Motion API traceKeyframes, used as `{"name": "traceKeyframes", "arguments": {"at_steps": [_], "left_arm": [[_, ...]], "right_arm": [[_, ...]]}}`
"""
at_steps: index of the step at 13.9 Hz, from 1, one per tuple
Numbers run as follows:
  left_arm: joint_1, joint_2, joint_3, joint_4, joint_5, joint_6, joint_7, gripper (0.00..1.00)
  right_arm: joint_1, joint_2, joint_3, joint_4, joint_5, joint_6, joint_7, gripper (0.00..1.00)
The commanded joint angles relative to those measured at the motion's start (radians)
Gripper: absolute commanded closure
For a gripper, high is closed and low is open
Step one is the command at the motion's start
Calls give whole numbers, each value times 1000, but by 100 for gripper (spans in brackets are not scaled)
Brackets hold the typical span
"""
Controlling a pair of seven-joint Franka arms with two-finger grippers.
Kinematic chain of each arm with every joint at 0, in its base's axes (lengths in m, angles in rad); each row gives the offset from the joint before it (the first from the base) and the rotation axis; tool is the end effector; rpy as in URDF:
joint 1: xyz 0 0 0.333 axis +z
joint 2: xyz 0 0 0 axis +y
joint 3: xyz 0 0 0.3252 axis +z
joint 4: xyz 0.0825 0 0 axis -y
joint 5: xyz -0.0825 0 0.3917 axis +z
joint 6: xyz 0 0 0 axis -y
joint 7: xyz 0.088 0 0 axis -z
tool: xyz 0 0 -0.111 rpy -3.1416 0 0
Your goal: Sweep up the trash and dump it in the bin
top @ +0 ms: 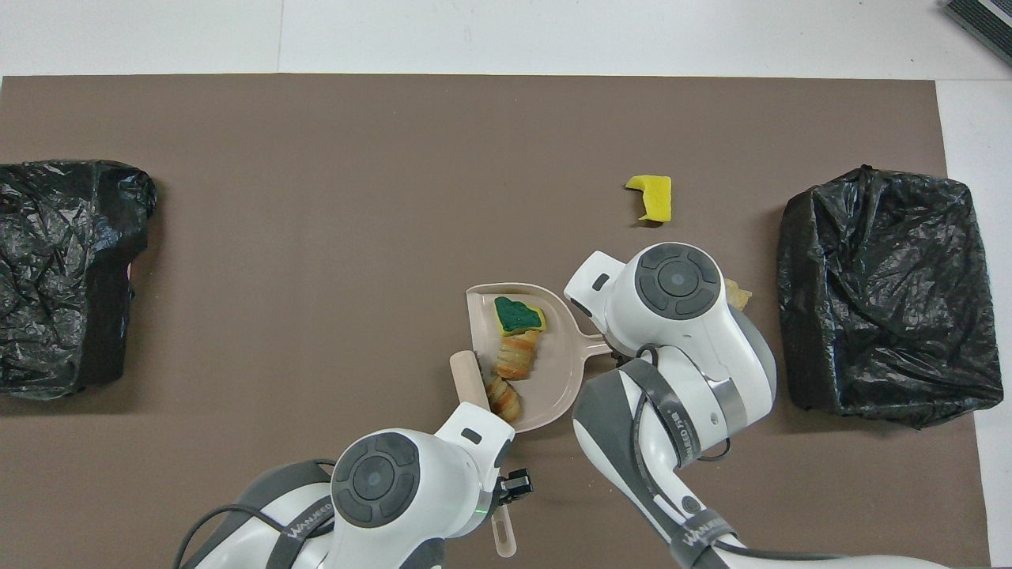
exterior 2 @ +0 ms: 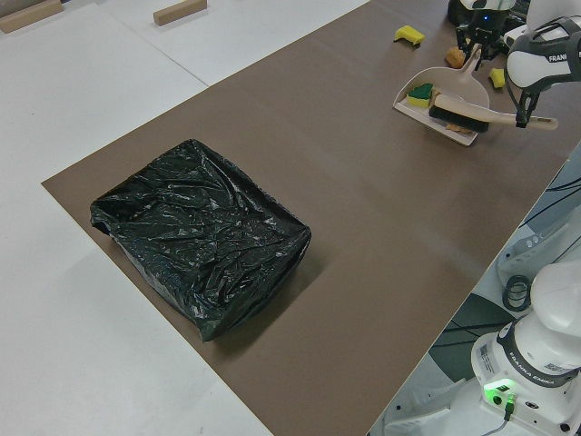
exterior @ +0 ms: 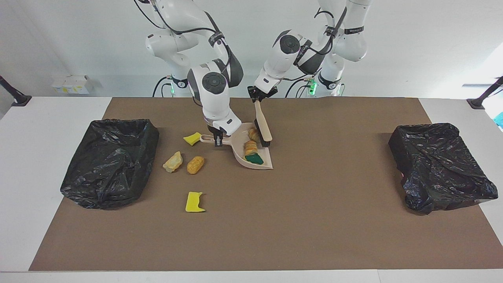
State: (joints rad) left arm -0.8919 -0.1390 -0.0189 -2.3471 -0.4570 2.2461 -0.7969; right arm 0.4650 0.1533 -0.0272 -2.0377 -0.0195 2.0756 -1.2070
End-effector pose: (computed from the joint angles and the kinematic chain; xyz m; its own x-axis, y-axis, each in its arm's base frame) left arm 0.2922 -0.3994 0.3947 0.9566 0.1300 -0.2609 0.1940 -0.9519 0.2370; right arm 0.5189 0.2420 0.3609 -0.0872 0.9944 -0.0597 0.9916 0.0810 -0.1005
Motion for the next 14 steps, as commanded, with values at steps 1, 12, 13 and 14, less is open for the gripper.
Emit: {"name": "traceKeyframes", "arguments": {"at_steps": [1,12,13,14], "left_arm": [[-27,-4,16,8,12,9,4,100],[-25,-171,-15,29,254,-299,-114,100],[-27,-189,-22,11,254,-301,-120,100],[-25,-201,-44,-13,254,-295,-137,100]], "right_arm": [[-11,-23,3,-21,-2,3,-9,100],[-78,-31,1,111,18,-136,-66,100],[-95,-29,1,140,18,-167,-89,100],[-118,-29,1,164,20,-195,-114,100]]}}
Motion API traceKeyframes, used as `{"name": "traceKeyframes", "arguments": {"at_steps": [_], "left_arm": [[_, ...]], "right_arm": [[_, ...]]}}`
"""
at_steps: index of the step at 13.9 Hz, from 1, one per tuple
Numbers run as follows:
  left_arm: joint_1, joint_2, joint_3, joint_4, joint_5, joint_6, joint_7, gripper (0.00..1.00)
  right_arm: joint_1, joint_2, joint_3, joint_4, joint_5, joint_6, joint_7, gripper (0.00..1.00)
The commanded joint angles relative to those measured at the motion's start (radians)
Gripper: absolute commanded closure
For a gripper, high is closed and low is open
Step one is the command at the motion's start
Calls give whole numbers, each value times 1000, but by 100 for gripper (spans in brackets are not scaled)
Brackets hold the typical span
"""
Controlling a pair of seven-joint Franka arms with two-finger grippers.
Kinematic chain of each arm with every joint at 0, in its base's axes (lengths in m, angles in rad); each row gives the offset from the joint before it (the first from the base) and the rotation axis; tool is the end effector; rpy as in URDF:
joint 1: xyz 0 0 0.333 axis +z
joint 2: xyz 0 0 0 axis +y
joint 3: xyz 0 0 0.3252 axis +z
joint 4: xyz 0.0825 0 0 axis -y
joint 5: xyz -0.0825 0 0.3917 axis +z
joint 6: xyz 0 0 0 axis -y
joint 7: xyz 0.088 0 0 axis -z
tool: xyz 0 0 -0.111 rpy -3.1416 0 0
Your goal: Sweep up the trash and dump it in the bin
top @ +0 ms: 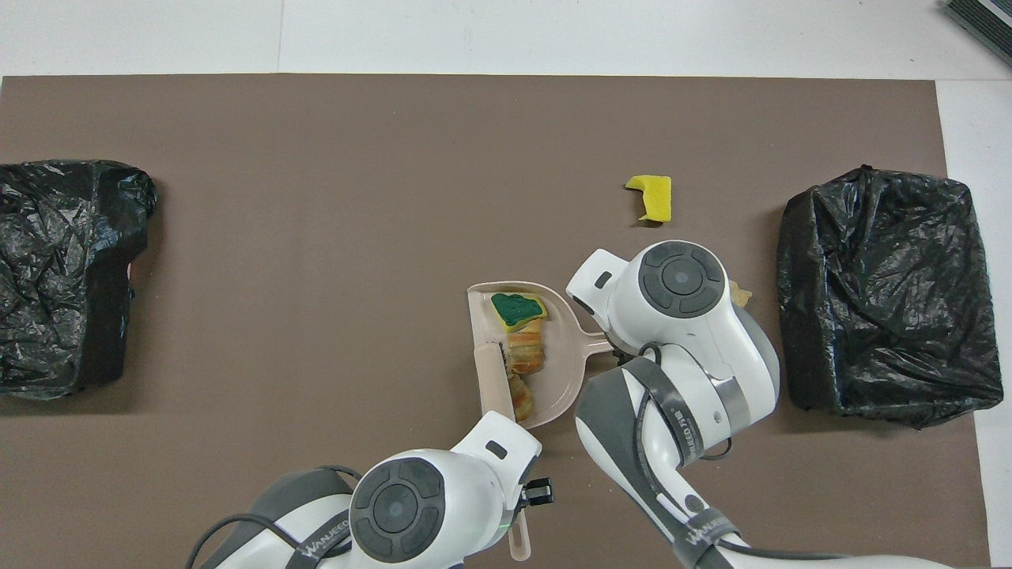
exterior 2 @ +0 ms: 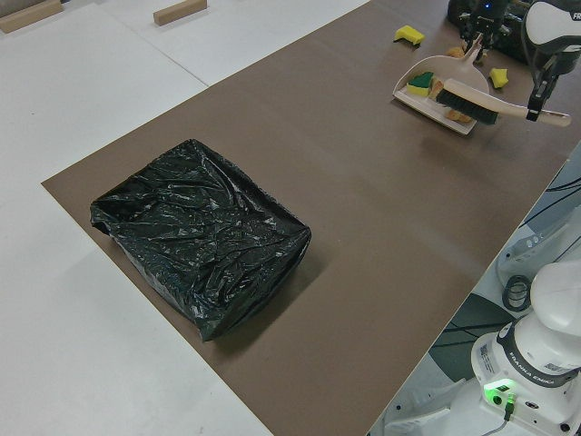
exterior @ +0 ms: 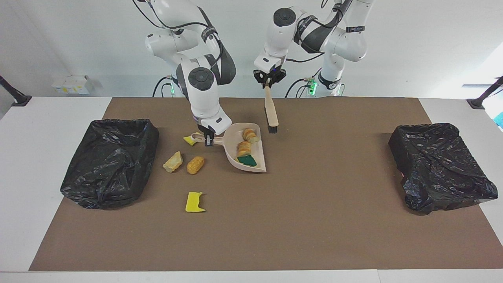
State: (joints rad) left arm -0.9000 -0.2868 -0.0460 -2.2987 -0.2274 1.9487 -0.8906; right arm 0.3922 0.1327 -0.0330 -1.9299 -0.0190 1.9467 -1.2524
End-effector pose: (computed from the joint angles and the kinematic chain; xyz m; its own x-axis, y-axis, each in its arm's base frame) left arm 0.2545 -0.3815 0.4606 0.9807 0.0307 -0.1932 0.0440 -0.9969 0.0651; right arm 0.5467 0.2044 0.4118 -0.0517 0.9971 -0.0563 0.9936 0.0457 -0.1032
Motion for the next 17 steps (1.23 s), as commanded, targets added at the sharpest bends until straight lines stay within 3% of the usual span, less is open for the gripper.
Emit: {"name": "traceKeyframes", "arguments": {"at_steps": [1,7,11,17], "left_arm": [[-19,-57,-34,-77,25,15,-74,100],[-58,-45,-114,-188,23,168,-200,100],[-112,-40,-114,-277,23,312,-200,100],[-106,-14,-114,-278,16,305,-107,100]], "right_arm": [[-65,-8,8,78,21,-84,-93,100],[-196,-18,7,210,21,-184,-267,100],[-288,-53,-2,223,21,-241,-390,100],[-492,-67,-15,224,2,-295,-678,100]]}}
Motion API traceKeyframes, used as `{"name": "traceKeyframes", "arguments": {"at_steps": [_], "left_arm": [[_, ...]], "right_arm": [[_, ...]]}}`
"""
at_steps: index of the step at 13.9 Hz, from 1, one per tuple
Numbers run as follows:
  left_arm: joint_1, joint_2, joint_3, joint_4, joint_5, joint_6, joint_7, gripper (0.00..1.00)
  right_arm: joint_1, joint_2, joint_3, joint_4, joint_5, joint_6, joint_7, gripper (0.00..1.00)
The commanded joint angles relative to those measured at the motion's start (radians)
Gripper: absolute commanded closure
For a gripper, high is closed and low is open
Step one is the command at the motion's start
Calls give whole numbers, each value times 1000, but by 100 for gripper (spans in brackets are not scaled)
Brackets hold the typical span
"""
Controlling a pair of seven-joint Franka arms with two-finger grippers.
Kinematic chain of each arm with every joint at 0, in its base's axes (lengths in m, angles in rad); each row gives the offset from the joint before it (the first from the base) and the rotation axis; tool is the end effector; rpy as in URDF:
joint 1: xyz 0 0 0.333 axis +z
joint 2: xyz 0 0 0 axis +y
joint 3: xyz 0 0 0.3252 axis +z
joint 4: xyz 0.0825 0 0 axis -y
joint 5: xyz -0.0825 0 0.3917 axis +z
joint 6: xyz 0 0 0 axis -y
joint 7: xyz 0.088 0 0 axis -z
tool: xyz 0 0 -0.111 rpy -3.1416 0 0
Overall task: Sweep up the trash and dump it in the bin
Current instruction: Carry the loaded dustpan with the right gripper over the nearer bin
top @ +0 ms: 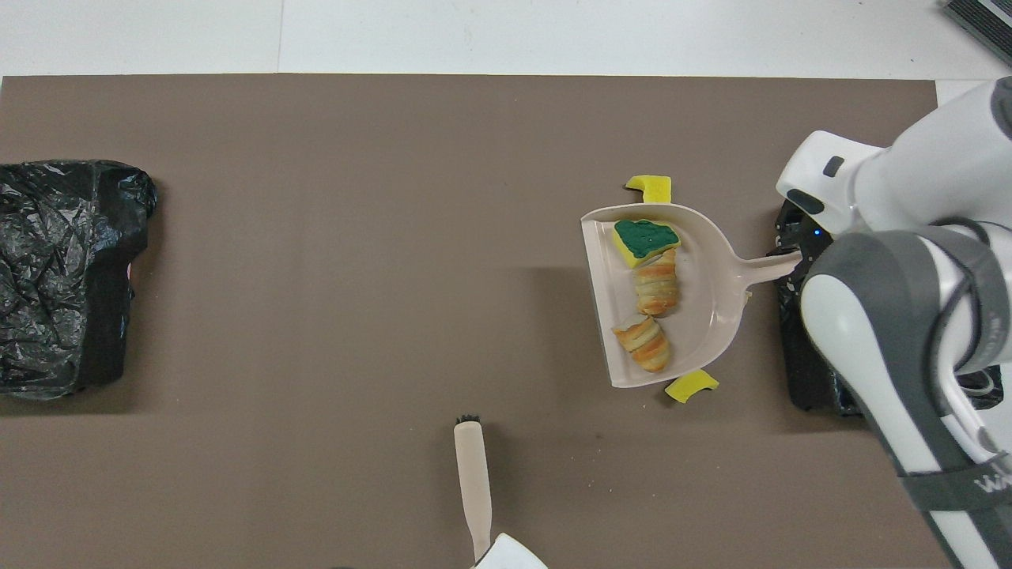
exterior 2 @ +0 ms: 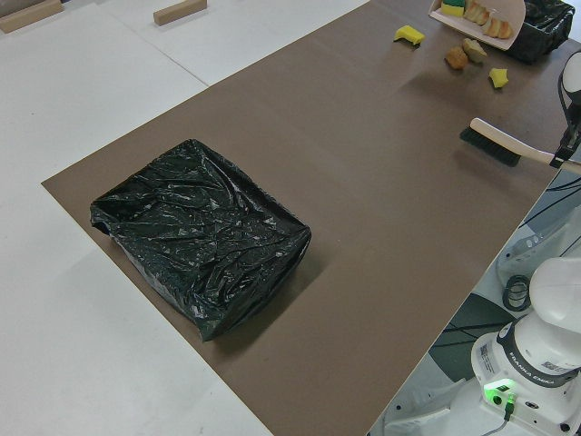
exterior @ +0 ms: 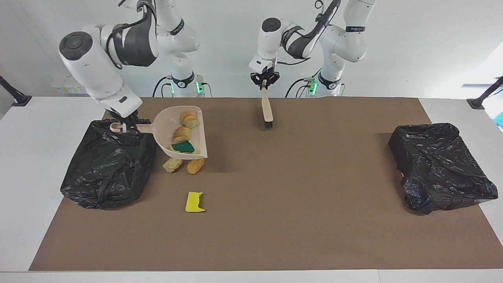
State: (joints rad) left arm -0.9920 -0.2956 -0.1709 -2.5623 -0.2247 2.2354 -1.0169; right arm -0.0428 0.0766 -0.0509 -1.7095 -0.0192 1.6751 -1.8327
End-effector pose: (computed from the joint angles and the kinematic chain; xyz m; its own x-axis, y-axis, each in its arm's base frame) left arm 0.1623 -0.3905 0.3651 0.9922 0.0020 -0.1249 0.0058 -0.9995 0.0298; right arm 0.5799 -0.0556 0.5279 -0.1700 0.9854 0.0068 0.9790 0.1697 -0.1128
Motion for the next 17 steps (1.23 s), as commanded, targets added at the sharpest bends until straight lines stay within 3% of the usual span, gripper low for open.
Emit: {"name": "traceKeyframes", "arguments": {"at_steps": [1,8,9,10,12,14,17], "left_arm": [[-14,6,11,-15,11,20,34,100],[-19,44,11,-13,-8,27,38,100],[-19,44,11,-12,-9,23,37,81],[-19,44,11,-12,-9,20,31,69],[-19,44,11,-10,-9,17,29,21],[-19,47,11,-4,-9,13,26,10],[-19,44,13,4,-9,10,34,7]], "right_arm": [[-84,-11,-1,4,1,-23,-144,100],[-265,12,-32,65,-103,30,-280,100],[-285,12,-30,65,-123,70,-277,100],[-305,12,-32,61,-155,128,-264,100],[-324,-6,-32,3,-243,240,-247,100],[-321,-21,-32,-30,-326,267,-156,100],[-296,-53,-27,-85,-467,267,86,100]]}}
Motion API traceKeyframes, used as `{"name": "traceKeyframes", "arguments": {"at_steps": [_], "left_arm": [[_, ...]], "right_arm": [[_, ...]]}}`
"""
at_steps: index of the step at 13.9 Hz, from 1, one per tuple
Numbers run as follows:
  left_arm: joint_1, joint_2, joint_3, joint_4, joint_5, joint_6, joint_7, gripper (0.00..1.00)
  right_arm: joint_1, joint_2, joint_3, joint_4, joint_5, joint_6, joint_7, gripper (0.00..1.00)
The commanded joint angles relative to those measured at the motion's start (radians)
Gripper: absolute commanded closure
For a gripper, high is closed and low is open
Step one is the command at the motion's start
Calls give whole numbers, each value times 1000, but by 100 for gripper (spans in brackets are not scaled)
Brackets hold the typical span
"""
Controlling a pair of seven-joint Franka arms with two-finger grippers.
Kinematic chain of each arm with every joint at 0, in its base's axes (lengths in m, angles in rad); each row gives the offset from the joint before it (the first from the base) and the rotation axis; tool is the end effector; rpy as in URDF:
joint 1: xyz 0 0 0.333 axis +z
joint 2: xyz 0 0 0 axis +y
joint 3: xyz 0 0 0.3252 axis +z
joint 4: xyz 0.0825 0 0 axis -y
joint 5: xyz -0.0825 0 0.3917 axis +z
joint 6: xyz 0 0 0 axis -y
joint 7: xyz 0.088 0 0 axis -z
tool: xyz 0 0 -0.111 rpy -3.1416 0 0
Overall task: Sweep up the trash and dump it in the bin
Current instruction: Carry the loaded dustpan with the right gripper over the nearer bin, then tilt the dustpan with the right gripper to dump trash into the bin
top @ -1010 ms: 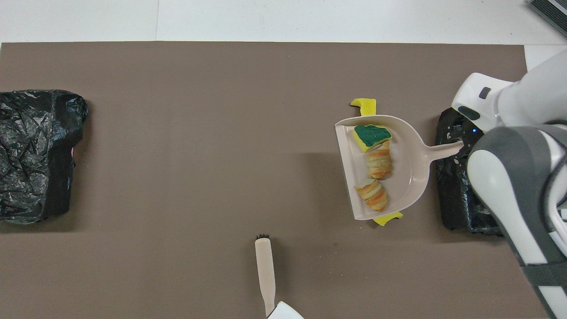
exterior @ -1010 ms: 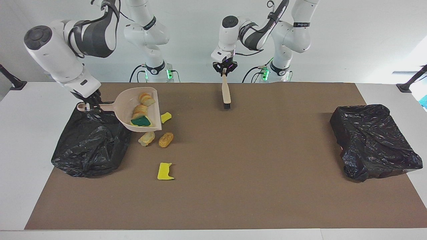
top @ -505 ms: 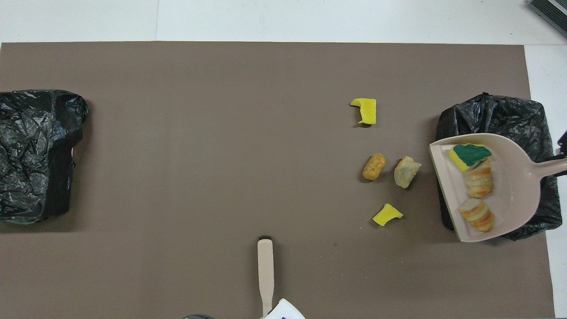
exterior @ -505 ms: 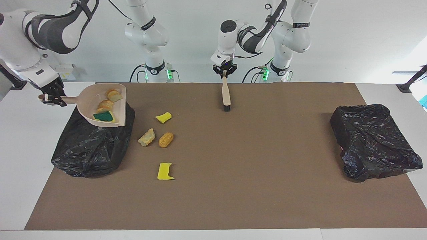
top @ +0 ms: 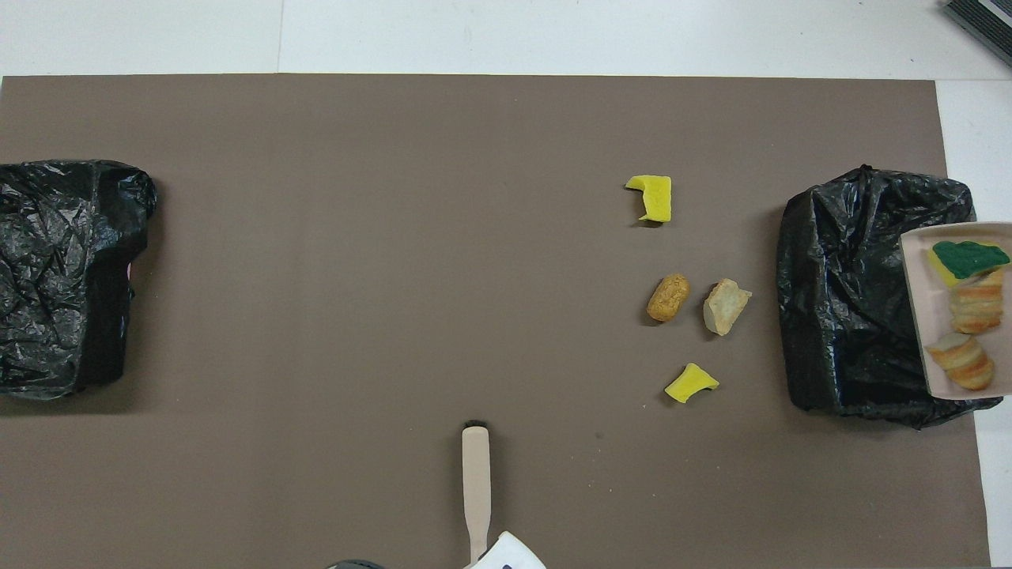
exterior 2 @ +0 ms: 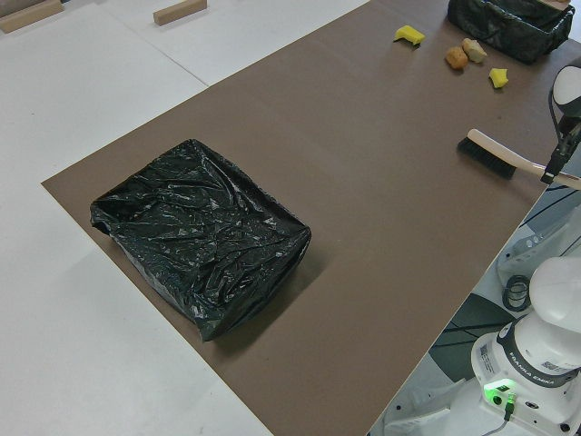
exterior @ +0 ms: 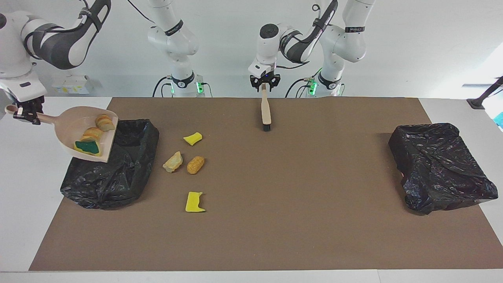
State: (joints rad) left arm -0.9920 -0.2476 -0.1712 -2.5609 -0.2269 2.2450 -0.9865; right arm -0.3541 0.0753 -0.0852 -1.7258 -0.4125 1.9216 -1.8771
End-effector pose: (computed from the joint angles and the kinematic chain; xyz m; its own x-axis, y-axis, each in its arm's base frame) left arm 0.1636 -0.3929 0.3465 0.9890 -0.0220 -0.1465 -0.0217 -0.9998 0.0040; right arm 0.5392 -0.2845 0.5488 0.0045 0.9141 -0.4054 0.9993 -0.0192 -0.0322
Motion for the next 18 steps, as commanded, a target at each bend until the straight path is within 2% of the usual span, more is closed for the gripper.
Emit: {"name": "traceKeyframes", "arguments": {"at_steps": [1,4,7,9,12,15,18], "left_arm": [[-19,-4,15,7,-6,-10,12,0],[6,-12,21,62,-5,-92,17,0],[134,-12,22,181,-5,-235,118,0],[228,-15,22,253,-5,-350,221,0],[367,-16,27,349,-5,-476,354,0],[493,-10,27,430,-5,-545,482,0],[582,-10,27,479,-2,-568,502,0]], "right_arm": [[35,-63,7,-96,-103,14,197,100],[70,-77,13,-141,-225,8,358,100],[89,-74,18,-124,-308,-22,351,100],[89,-75,18,-115,-324,-26,316,100],[127,-80,19,-116,-344,-73,366,100],[181,-89,19,-118,-419,-148,447,100],[217,-126,21,-113,-509,-174,440,100]]}}
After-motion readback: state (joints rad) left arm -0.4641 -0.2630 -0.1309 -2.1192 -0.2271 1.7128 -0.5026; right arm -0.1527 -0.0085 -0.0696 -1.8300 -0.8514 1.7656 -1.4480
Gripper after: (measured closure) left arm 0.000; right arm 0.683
